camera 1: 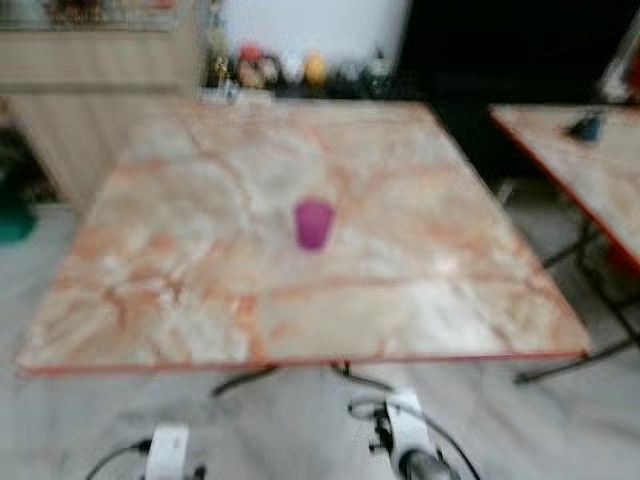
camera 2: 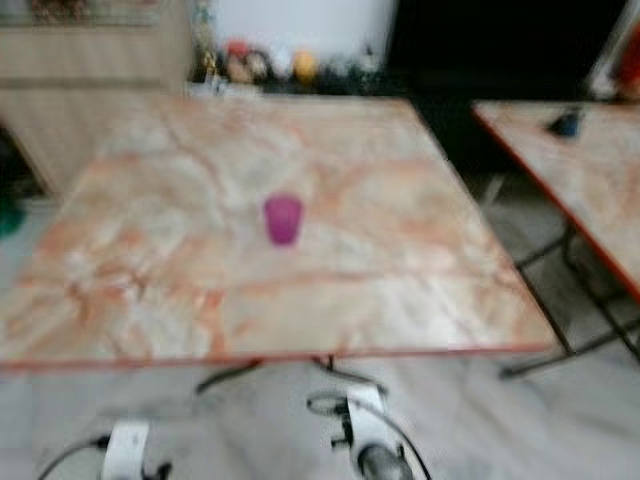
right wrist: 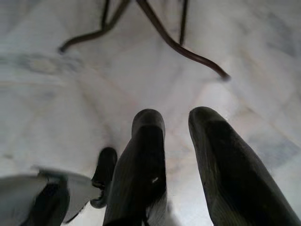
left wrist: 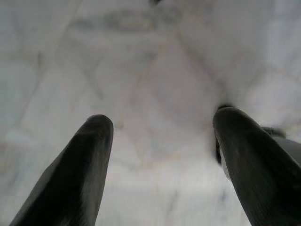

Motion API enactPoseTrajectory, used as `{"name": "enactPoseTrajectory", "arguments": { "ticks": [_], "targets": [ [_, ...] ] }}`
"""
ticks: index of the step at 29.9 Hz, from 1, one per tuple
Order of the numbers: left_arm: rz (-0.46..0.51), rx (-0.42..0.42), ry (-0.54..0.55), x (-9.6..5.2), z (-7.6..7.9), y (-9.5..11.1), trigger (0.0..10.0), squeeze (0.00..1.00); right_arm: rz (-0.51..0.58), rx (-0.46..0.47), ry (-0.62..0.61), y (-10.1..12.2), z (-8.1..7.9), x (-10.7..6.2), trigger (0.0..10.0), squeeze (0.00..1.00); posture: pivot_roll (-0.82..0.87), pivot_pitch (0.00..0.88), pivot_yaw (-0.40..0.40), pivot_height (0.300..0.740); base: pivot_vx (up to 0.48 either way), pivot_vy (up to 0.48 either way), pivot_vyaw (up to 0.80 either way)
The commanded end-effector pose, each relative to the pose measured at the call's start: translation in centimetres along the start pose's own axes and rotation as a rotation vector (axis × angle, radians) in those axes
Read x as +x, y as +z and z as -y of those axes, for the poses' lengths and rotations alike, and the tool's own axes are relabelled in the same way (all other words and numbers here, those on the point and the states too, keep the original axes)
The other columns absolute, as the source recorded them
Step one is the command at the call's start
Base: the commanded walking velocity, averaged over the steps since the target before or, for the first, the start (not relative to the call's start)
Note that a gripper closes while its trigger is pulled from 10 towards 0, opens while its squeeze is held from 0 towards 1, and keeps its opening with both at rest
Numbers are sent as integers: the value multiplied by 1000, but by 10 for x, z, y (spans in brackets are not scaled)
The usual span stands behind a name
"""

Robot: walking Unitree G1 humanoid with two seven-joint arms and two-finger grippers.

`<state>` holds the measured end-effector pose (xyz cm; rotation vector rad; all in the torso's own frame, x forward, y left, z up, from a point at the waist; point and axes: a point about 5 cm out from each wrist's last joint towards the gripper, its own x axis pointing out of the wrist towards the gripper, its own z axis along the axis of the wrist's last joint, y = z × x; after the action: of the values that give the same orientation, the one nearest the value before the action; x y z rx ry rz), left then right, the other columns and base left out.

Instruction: Setting the table

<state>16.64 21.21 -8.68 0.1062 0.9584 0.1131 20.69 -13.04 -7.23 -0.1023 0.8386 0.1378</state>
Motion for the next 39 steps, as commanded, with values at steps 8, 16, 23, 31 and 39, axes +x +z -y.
{"name": "enactPoseTrajectory", "arguments": {
  "ticks": [8,16,23,31,39],
  "targets": [
    [-24,20,6,-1,-4,-6,10000,0,14,15,-27,5,-2,-1,10000,0,-12,9,-17,740,0,0,0],
    [-22,21,4,-1,-4,-6,10000,0,44,19,-42,17,-8,-3,10000,0,-11,10,-17,740,0,0,0],
    [-22,23,3,-1,-5,-6,10000,0,-2,19,-40,4,-2,-2,10000,0,-10,10,-17,740,0,0,0],
    [-22,27,3,-1,-5,-6,10000,0,1,18,-42,7,-4,-3,10000,0,-9,12,-16,740,0,0,0],
    [-22,33,2,-1,-5,-6,10000,0,11,12,-37,11,-7,-3,10000,0,-9,11,-17,740,0,-62,0]
  ]
}}
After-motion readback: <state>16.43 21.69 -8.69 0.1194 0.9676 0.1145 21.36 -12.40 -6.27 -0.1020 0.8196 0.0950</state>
